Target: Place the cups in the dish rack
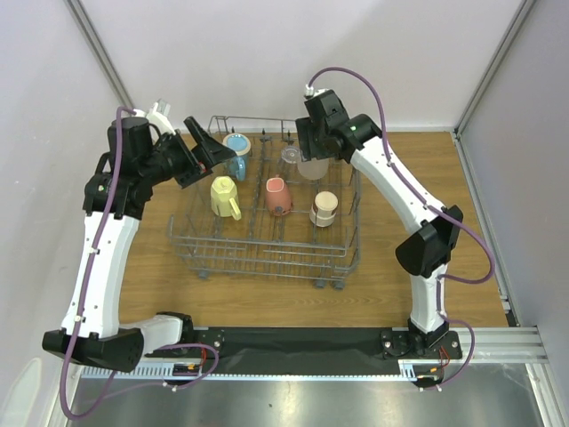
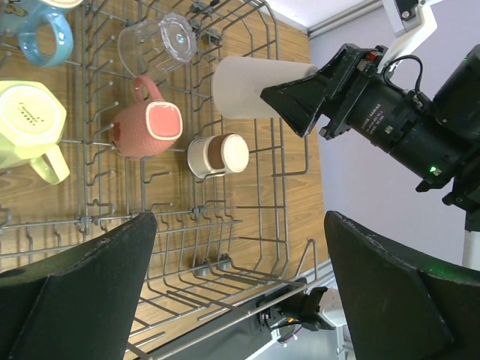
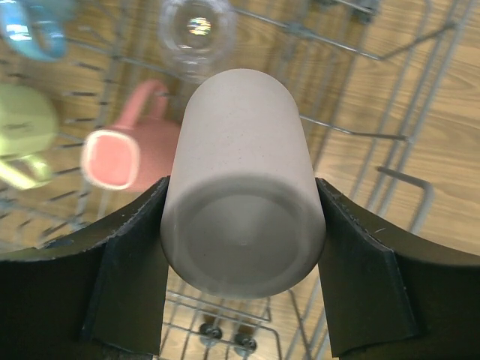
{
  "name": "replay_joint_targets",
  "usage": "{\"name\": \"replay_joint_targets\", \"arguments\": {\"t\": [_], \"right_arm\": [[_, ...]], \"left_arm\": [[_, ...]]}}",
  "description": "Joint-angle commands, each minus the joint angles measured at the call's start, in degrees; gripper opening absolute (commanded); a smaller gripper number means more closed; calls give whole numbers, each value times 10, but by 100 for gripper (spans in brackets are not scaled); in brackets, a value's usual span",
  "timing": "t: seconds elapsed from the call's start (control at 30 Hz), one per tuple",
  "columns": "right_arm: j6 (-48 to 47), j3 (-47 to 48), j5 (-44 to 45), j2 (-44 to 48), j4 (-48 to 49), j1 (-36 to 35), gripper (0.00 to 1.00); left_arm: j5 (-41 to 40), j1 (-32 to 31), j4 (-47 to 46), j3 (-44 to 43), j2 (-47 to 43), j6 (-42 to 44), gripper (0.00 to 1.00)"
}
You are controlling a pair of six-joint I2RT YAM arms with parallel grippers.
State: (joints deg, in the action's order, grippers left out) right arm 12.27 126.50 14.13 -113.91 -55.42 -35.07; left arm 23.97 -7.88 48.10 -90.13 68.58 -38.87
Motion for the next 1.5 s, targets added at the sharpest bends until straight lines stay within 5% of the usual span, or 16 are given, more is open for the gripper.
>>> {"name": "replay_joint_targets", "arguments": {"t": [0.0,1.13,1.47], "right_arm": [[-14,36,77,-10,1,4,0],[42,47,36,-86,-2,35,2],[50,32,44,-93,-37,38,25]], "left_arm": [[-2,8,2,-20,-9,18,100],[14,35,-13,-13,-5,9,100],[27,35,-23,-8,-2,-1,100]]}}
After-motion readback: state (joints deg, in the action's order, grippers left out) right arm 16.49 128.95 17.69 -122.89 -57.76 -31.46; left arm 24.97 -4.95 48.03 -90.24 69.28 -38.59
